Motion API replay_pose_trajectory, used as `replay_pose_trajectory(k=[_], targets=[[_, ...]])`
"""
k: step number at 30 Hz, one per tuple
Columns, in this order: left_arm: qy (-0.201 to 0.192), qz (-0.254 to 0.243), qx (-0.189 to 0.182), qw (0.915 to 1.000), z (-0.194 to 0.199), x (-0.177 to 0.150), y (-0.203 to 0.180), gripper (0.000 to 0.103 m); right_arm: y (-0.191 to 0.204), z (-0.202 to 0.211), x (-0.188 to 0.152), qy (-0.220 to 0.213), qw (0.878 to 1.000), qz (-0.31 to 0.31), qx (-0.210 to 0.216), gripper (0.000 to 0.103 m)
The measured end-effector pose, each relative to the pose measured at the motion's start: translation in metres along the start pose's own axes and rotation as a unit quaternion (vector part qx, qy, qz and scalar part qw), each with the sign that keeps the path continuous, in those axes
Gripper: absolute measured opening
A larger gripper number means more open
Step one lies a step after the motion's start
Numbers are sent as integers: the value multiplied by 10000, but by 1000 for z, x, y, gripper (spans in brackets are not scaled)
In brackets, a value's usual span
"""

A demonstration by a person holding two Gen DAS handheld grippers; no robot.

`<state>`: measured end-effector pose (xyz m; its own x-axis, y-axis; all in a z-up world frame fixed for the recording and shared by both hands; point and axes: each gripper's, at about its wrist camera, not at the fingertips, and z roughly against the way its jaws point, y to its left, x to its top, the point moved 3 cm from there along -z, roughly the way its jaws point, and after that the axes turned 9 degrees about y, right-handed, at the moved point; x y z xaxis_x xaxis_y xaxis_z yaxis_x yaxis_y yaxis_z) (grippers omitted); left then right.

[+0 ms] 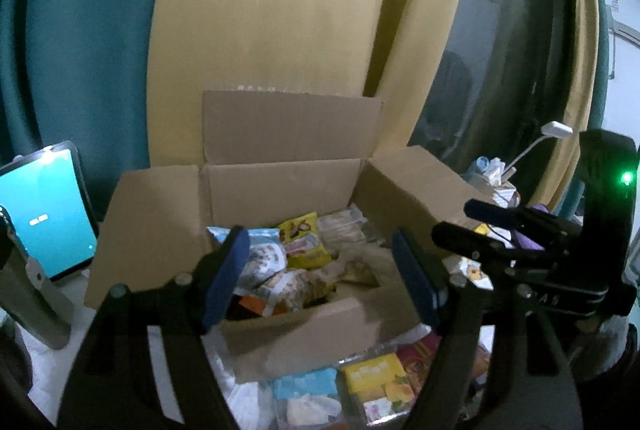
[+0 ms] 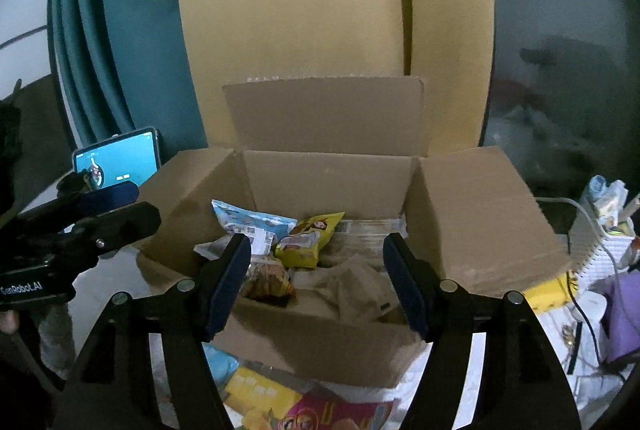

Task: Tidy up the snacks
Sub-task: 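Withdraw both tools from the box back to the snack pile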

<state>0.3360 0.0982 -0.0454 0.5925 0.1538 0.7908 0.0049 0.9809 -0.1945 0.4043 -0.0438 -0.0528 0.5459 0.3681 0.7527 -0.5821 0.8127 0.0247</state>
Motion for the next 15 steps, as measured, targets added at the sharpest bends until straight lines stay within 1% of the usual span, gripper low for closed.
replay_pose_trajectory(k=[8, 15], targets=[[-172, -105, 12, 9998, 36, -10, -11, 75, 7, 34, -10, -147, 9999, 45, -58, 72], [-162, -165, 3, 9997, 58, -27, -19, 75, 15, 53, -28, -153, 9998, 68, -98, 72]])
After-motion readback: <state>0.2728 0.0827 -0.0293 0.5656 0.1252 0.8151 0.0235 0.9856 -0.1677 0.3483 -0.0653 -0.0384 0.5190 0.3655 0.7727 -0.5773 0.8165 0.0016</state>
